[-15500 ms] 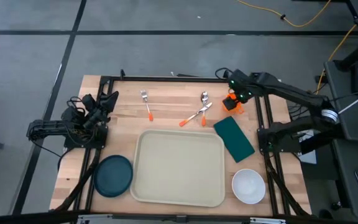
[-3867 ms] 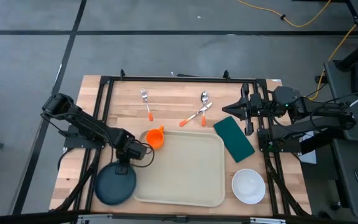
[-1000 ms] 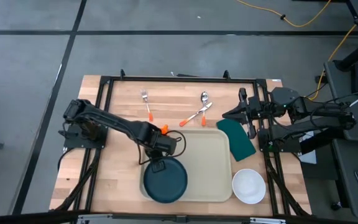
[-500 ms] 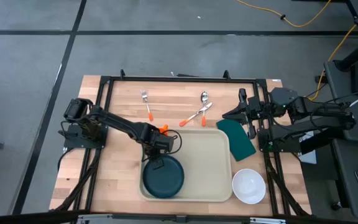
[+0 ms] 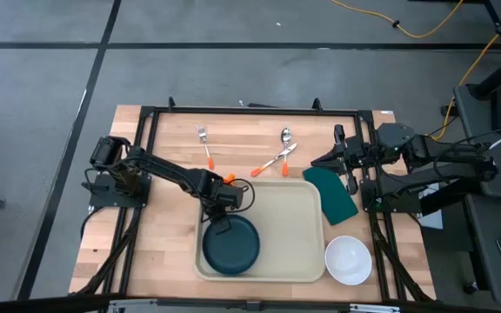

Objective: Set up tray
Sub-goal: Put the blue plate on the light brown serving tray to the bottom of the orange mug, then put the white bowl on top of the blue plate on the light brown serving tray

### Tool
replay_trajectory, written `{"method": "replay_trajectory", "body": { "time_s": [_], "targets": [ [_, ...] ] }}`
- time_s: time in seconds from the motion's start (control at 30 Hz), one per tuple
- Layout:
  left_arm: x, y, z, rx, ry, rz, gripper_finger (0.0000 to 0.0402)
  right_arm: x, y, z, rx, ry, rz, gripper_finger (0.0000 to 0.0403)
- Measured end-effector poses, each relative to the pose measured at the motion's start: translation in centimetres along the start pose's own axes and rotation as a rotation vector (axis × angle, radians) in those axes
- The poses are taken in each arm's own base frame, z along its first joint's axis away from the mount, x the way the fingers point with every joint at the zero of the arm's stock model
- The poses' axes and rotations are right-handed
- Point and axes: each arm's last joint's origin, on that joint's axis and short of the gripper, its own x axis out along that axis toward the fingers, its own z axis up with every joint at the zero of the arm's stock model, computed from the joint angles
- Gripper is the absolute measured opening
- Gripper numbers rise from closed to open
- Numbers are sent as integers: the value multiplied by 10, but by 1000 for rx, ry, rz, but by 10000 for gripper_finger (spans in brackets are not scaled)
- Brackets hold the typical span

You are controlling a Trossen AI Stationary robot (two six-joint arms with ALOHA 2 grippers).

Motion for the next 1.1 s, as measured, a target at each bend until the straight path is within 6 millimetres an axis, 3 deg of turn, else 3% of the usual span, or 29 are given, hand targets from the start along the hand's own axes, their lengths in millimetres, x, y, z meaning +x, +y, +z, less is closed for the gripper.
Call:
{"method": "replay_trajectory", "body": {
  "time_s": [0.37,0.7,1.1],
  "targets": [
    [0,-1,-2,14,39,-41,41,0,0,0,-27,5,0,19],
    [-1,-1,-2,-18,52,-54,98,0,0,-1,-26,7,0,19],
    [-27,-22,3,-31,42,-34,124,0,0,-2,-51,17,0,19]
  ]
}}
